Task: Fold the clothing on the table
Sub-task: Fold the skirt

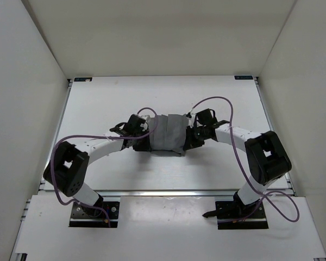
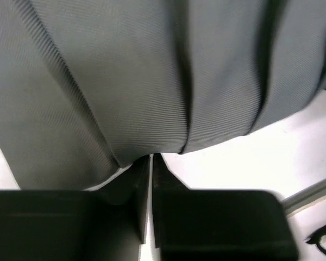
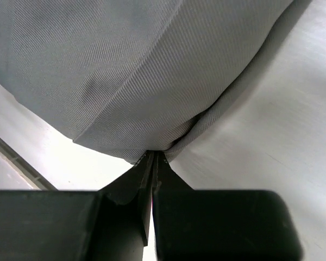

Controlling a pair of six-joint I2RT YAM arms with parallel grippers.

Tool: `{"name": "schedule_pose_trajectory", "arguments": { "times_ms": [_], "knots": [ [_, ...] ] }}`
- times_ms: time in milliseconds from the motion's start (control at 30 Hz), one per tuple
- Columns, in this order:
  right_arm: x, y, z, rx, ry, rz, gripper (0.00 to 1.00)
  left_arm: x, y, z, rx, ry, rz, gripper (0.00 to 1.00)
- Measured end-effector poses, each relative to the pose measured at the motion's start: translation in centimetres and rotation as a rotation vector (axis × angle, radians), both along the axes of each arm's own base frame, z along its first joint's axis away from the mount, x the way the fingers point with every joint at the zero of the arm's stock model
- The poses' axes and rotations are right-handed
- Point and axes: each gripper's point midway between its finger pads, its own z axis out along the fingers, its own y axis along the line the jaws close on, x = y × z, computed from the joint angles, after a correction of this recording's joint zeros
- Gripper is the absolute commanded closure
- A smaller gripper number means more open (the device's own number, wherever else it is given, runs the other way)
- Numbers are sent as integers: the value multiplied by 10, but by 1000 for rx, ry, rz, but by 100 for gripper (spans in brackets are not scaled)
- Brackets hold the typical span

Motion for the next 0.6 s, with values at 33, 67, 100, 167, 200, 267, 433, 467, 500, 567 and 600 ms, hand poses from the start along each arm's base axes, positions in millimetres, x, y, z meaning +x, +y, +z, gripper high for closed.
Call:
{"name": "schedule_pose_trajectory", "arguments": {
  "times_ms": [33, 67, 100, 167, 200, 267, 433, 467, 500, 567, 600],
  "knots": [
    [1, 0, 1, 3, 3, -2, 97, 3, -1, 4, -3, -6, 1, 69],
    [4, -2, 4, 8, 2, -9, 91, 6, -3, 9, -10, -18, -1, 57],
    [7, -2, 8, 19, -1, -19, 88, 8, -4, 17, -23, -32, -1, 54],
    [15, -6, 21, 54, -10, -47, 75, 14, -3, 36, -55, -66, 9, 31],
    [18, -9, 29, 74, -17, -63, 69, 16, 0, 48, -71, -88, 18, 25],
    [24, -17, 48, 113, -44, -100, 66, 20, 10, 71, -91, -129, 43, 14],
    [36, -51, 86, 48, -191, -220, 39, 38, 39, 120, -12, -222, 103, 1],
    [38, -59, 89, 20, -215, -240, 33, 41, 45, 121, 24, -229, 109, 1],
    [39, -67, 89, -9, -225, -255, 29, 42, 51, 119, 60, -224, 114, 1],
    [37, -86, 79, -80, -200, -287, 26, 40, 66, 101, 146, -172, 122, 2],
    [36, -97, 71, -118, -170, -306, 25, 37, 73, 91, 185, -136, 125, 2]
  ]
}}
